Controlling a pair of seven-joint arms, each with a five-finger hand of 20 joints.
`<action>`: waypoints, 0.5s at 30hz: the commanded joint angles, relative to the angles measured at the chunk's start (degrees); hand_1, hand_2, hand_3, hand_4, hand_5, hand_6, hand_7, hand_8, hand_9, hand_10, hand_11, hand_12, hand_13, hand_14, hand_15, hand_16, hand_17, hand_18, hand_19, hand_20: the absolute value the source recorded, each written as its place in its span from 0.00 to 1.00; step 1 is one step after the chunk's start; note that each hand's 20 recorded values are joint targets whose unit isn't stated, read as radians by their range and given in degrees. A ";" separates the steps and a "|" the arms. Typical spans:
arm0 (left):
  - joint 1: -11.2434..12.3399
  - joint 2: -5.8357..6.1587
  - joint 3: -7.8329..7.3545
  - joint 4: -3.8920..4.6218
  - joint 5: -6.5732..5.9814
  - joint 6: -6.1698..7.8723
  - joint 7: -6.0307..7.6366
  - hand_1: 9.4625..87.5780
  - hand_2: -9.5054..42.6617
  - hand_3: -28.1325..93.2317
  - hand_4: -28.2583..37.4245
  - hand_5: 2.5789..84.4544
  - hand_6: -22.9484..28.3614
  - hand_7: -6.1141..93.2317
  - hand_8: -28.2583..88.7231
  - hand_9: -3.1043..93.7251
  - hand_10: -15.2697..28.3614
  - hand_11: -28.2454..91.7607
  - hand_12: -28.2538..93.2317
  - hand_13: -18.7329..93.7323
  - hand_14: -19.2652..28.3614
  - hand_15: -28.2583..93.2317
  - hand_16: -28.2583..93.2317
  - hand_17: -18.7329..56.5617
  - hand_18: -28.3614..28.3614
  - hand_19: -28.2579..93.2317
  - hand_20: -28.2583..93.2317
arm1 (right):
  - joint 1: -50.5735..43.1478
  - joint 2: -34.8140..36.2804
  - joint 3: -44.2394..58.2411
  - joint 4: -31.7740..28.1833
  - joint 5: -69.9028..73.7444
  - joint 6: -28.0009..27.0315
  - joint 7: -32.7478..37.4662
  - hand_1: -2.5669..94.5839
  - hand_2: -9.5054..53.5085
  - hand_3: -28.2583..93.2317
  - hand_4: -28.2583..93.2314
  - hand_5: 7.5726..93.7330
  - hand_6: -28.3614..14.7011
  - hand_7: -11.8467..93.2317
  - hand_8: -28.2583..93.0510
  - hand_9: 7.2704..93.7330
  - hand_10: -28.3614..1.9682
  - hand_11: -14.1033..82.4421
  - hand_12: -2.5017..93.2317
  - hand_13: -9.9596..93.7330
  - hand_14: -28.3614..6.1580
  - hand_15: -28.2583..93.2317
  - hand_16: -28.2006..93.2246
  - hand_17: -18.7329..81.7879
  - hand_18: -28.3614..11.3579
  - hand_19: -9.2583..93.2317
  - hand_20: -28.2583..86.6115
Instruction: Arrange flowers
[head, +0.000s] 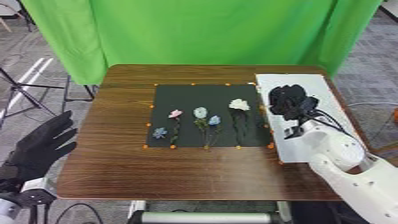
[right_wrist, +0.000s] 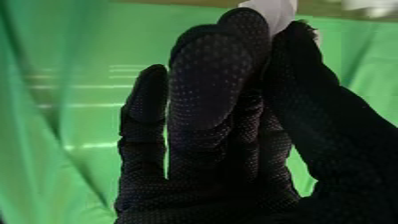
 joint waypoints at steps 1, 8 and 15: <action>0.40 -0.46 -0.06 -0.26 -0.18 -0.27 -0.24 0.18 0.15 0.80 0.00 0.23 0.46 0.22 0.17 0.20 0.55 0.30 0.41 0.27 0.63 0.31 0.32 0.07 0.81 0.50 0.31 | -5.04 -2.14 0.19 -1.23 -1.02 -0.09 -0.82 0.50 0.00 0.93 0.00 0.75 0.74 0.60 0.21 0.96 0.81 0.31 0.53 0.94 0.85 0.58 0.51 0.48 0.34 0.80 0.62; 0.35 -0.62 -0.04 -0.17 -0.18 -0.41 -0.46 0.18 0.15 0.80 0.00 0.23 0.46 0.22 0.17 0.20 0.55 0.30 0.41 0.27 0.63 0.31 0.32 0.07 0.81 0.50 0.31 | -6.53 -3.10 0.04 -2.43 -1.37 1.80 -0.62 0.50 0.00 0.93 0.00 0.74 0.74 0.60 0.21 0.95 0.80 0.32 0.53 0.94 0.85 0.58 0.51 0.48 0.34 0.80 0.62; 0.26 -0.55 -0.05 -0.15 -0.21 -0.45 -0.56 0.18 0.15 0.80 0.00 0.23 0.47 0.22 0.17 0.20 0.55 0.30 0.41 0.27 0.63 0.31 0.32 0.07 0.81 0.50 0.31 | -6.72 -3.66 -0.72 -2.96 -2.88 0.76 -0.07 0.49 0.00 0.92 0.00 0.73 0.75 0.61 0.21 0.94 0.80 0.32 0.53 0.93 0.84 0.59 0.51 0.47 0.34 0.79 0.63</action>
